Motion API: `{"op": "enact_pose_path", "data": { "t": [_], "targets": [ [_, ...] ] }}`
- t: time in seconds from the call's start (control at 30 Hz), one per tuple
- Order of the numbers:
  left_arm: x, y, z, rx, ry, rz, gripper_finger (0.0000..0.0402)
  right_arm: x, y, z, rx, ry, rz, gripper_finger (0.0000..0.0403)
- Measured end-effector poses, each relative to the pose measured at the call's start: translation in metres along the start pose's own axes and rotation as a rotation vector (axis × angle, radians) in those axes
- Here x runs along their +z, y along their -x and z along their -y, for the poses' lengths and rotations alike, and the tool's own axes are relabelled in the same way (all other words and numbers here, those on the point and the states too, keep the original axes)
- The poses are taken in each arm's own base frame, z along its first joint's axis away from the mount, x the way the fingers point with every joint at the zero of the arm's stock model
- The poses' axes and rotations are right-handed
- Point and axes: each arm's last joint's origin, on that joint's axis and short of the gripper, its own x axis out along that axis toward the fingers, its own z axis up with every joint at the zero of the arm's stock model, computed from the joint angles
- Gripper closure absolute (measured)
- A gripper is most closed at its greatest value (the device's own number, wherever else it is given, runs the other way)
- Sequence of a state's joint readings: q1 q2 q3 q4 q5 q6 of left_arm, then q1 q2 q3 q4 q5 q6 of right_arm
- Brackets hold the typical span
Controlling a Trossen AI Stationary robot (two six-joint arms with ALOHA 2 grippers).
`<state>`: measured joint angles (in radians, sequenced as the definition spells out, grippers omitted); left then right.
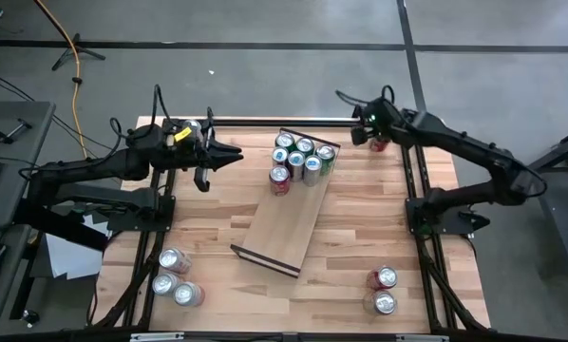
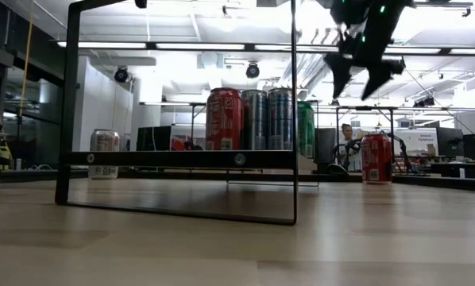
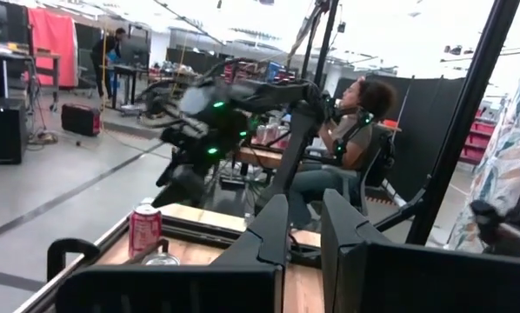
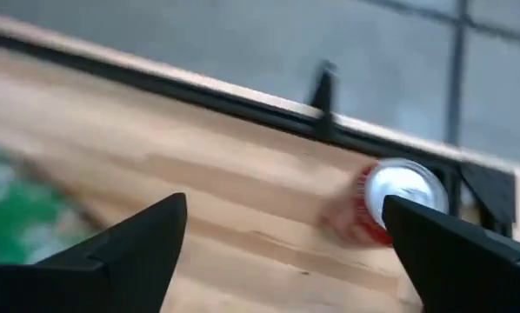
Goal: Place canned beverage on shelf
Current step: Put the top red soda can on the shelf aligned with the other red soda can
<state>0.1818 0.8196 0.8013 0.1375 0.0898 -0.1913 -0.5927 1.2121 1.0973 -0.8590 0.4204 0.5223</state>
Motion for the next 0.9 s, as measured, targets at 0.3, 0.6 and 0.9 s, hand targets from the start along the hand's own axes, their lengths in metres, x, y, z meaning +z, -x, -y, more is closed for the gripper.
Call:
{"op": "enact_pose_path", "data": {
  "t": [0.3, 0.6, 0.9],
  "targets": [
    [0.0, 0.0, 0.0, 0.0, 0.017, 0.001, 0.0401, 0.013, -0.065, 0.037, -0.219, -0.249, -0.17, 0.0024],
    [0.0, 0.0, 0.0, 0.0, 0.017, 0.001, 0.0401, 0.013, -0.091, 0.052, -0.338, -0.319, -0.222, 0.0024],
    [0.0, 0.0, 0.0, 0.0, 0.021, 0.001, 0.0401, 0.007, -0.119, 0.053, -0.332, -0.326, -0.342, 0.0024]
  ]
}}
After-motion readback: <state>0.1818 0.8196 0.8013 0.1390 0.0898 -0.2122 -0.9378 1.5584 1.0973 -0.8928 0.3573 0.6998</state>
